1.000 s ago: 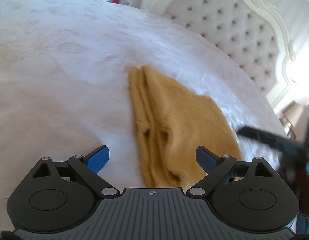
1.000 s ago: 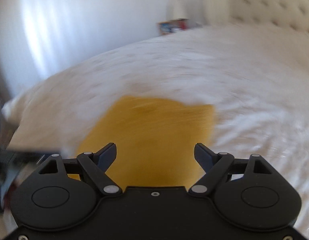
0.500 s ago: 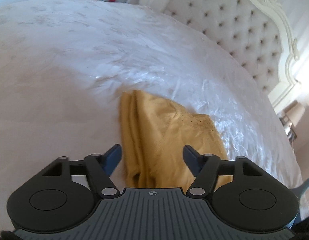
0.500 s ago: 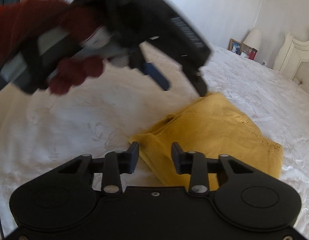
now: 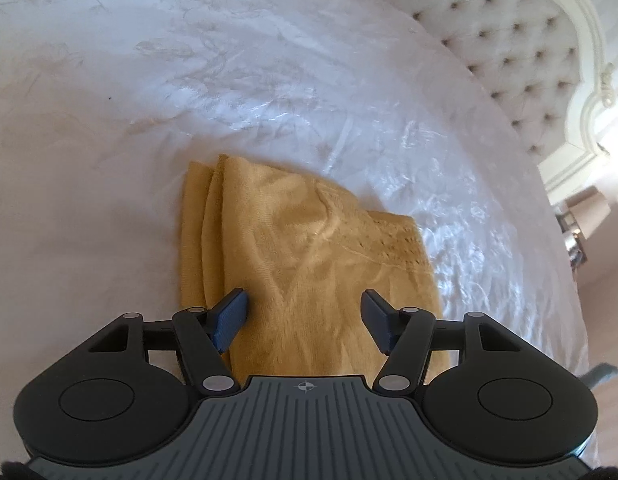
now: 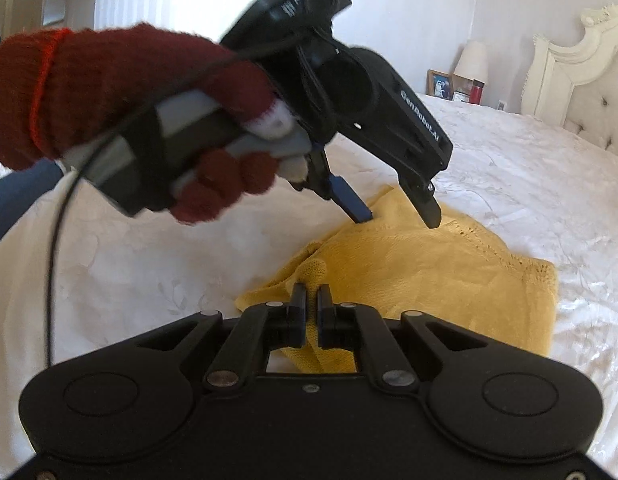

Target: Fold small clothes

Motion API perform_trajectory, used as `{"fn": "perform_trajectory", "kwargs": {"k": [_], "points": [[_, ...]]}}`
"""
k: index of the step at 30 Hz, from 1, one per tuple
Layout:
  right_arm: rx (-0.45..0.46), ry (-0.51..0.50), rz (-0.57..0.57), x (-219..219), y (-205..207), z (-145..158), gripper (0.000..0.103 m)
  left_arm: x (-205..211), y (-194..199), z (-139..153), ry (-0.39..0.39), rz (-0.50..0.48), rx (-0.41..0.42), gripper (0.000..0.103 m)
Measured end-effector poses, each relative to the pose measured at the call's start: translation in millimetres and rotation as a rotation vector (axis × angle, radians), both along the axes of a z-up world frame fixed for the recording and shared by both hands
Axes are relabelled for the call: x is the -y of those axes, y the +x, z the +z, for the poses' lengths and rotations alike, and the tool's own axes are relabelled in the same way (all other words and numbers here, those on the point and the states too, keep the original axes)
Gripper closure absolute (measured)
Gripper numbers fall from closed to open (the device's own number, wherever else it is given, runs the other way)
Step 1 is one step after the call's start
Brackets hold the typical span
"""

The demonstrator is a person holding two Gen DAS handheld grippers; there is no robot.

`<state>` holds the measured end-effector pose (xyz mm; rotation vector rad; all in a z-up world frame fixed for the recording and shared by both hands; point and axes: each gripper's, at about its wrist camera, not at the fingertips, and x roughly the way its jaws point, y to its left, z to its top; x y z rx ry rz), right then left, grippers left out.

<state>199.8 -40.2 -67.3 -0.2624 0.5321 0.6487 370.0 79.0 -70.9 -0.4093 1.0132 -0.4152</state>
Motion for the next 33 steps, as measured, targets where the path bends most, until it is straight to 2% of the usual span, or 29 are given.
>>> {"fn": "perform_trajectory", "kwargs": {"k": [6,11,15,16,17,18,19,21,24,26,29,31,33], "points": [[-0.024,0.069,-0.036,12,2,4,0.094,-1,6,1,0.048,0.038,0.011,0.042],[-0.032,0.093,-0.041,15,0,5,0.094,3,9,-4,0.010,0.026,-0.010,0.042],[-0.035,0.096,-0.037,14,-6,7,0.094,5,16,-8,0.044,0.076,-0.027,0.044],[-0.036,0.096,-0.035,14,-7,6,0.094,5,17,-9,0.053,0.085,-0.028,0.048],[-0.035,0.094,-0.034,13,-8,6,0.094,5,19,-10,0.063,0.091,-0.031,0.063],[-0.036,0.093,-0.033,13,-9,5,0.094,5,20,-12,0.080,0.099,-0.029,0.086],[-0.039,0.094,-0.033,12,-9,4,0.094,6,20,-12,0.104,0.105,-0.016,0.093],[-0.044,0.098,-0.034,13,-9,4,0.094,6,18,-11,0.109,0.093,0.014,0.093],[-0.035,0.129,-0.039,11,-11,9,0.094,6,11,4,0.147,0.070,0.095,0.093],[-0.028,0.143,-0.027,5,-11,12,0.094,0,10,13,0.142,0.055,0.124,0.093],[-0.044,0.111,-0.015,-12,-1,2,0.094,-5,13,11,0.160,0.052,0.123,0.093],[-0.095,0.076,-0.008,-22,7,-14,0.093,-5,16,0,0.195,0.054,0.106,0.093],[-0.125,0.049,0.001,-26,11,-26,0.086,-4,18,-12,0.200,0.046,0.087,0.092]]}}
